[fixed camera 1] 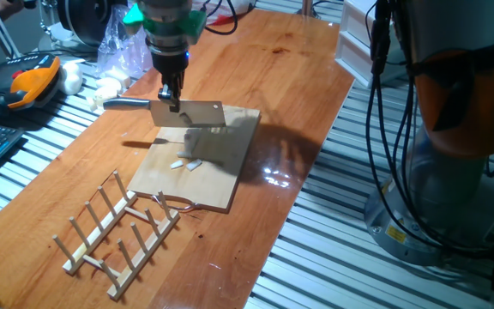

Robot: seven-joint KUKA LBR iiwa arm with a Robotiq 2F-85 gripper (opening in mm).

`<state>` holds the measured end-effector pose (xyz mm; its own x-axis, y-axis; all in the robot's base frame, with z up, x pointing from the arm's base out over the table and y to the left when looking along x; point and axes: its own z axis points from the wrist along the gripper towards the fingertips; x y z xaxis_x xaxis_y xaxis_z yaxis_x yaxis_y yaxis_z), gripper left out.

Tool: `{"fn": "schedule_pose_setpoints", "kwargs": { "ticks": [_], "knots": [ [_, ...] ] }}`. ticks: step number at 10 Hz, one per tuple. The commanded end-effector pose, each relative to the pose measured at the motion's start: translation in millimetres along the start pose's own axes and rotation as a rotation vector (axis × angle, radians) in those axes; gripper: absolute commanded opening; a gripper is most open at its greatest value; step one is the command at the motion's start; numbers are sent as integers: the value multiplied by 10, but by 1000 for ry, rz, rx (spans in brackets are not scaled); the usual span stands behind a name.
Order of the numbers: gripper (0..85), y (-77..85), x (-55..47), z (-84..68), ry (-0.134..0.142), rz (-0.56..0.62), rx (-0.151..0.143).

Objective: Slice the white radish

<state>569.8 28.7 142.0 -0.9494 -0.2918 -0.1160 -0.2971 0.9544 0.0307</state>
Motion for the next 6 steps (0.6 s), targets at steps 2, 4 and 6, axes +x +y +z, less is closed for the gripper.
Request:
{"fn": "schedule_pose_setpoints", "kwargs": {
  "ticks": [2, 4, 6],
  "knots": [
    [0, -27, 15, 99, -15, -7, -3],
    [0, -32, 15, 137, -20, -6, -3],
    [0, -34, 18, 210, -27, -10, -7]
  ]
}}
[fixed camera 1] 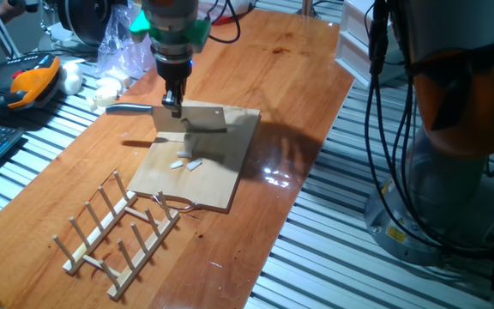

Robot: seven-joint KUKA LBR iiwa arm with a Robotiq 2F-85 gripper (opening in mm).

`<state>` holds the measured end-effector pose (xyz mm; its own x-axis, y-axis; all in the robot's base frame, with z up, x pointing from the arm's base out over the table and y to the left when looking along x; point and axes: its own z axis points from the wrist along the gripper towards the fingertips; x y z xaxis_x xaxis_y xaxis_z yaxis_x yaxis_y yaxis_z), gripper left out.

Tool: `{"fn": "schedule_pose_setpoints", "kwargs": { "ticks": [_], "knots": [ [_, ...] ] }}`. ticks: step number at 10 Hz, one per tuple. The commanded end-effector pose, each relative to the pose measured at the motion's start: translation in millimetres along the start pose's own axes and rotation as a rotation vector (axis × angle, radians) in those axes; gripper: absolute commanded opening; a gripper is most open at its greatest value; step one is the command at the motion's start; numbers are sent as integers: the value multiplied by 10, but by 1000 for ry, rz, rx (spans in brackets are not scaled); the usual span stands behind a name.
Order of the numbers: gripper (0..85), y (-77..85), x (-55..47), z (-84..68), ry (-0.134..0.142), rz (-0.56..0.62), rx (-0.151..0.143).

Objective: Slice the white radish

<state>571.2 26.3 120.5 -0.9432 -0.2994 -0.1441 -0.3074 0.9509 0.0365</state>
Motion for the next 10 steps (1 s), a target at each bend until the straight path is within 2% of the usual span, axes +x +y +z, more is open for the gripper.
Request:
{"fn": "schedule_pose_setpoints", "kwargs": {
  "ticks": [1, 3, 10],
  "knots": [
    [0, 3, 4, 73, -12, 1, -5],
    [0, 9, 17, 192, -34, 0, -11],
    [0, 9, 45, 248, -54, -3, -20]
  ]
}}
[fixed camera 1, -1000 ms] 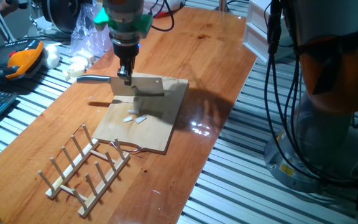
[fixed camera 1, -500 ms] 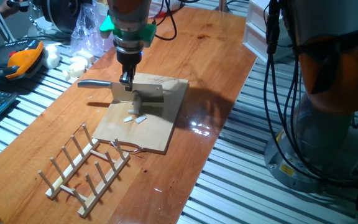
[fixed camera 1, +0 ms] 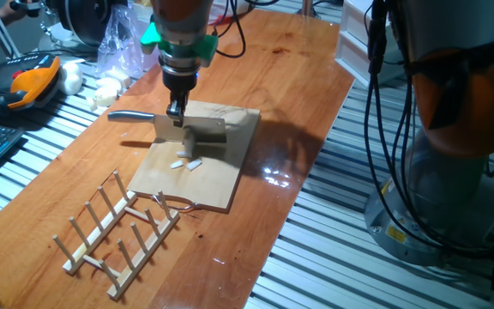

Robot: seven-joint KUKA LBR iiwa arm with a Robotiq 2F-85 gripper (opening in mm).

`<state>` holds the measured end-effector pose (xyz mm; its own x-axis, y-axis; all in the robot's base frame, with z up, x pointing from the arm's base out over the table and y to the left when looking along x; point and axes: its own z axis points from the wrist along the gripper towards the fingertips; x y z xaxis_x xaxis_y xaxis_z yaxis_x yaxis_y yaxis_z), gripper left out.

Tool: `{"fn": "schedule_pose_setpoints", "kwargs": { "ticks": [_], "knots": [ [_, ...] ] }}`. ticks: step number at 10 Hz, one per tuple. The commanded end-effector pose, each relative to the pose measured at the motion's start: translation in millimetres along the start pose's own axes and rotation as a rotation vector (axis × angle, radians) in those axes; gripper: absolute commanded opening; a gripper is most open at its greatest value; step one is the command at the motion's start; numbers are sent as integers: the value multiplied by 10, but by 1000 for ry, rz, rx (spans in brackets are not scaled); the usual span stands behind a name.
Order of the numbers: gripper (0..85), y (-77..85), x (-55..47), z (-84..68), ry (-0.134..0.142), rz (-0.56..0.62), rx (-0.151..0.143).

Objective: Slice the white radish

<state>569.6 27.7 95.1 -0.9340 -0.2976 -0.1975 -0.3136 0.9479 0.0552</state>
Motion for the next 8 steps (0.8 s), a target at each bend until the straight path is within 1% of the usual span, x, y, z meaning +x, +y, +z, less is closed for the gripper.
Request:
{"fn": "schedule_pose_setpoints", "kwargs": {
  "ticks": [1, 5, 7, 8],
  "knots": [
    [0, -2, 3, 5, -1, -3, 3],
    [0, -1, 21, 24, -10, -2, 3],
    [0, 18, 29, 49, -23, 2, 1],
    [0, 39, -3, 15, -19, 15, -13]
  ]
}}
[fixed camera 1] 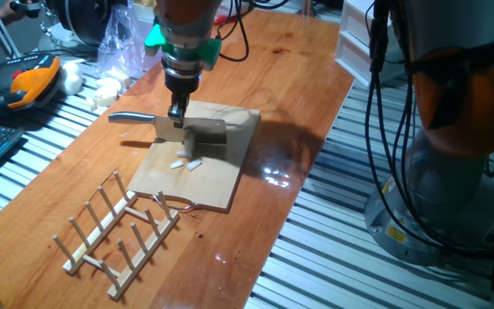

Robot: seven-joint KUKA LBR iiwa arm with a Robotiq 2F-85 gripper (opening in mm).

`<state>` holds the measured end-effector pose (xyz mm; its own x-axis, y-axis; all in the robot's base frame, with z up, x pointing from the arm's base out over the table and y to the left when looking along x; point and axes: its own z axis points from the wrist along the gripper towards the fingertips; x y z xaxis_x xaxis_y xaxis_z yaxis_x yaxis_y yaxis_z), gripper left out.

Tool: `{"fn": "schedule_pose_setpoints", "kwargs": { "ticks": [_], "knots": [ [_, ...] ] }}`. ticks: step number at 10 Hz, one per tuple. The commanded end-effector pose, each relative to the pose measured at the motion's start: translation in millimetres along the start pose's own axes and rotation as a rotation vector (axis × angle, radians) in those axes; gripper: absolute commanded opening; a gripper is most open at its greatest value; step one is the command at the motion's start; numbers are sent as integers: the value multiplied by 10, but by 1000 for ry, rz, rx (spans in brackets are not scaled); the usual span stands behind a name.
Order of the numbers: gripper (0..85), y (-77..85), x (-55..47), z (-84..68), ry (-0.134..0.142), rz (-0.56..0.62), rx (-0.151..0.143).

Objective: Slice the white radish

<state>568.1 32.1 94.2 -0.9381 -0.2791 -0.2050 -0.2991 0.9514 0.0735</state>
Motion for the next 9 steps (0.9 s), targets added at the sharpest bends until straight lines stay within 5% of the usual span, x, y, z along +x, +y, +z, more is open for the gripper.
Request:
{"fn": "schedule_pose_setpoints", "kwargs": {
  "ticks": [1, 5, 9],
  "knots": [
    [0, 30, -71, -114, 18, 4, 4],
    [0, 45, -165, -478, 71, 17, 20],
    [0, -72, -126, -478, 70, -9, 31]
  ]
}}
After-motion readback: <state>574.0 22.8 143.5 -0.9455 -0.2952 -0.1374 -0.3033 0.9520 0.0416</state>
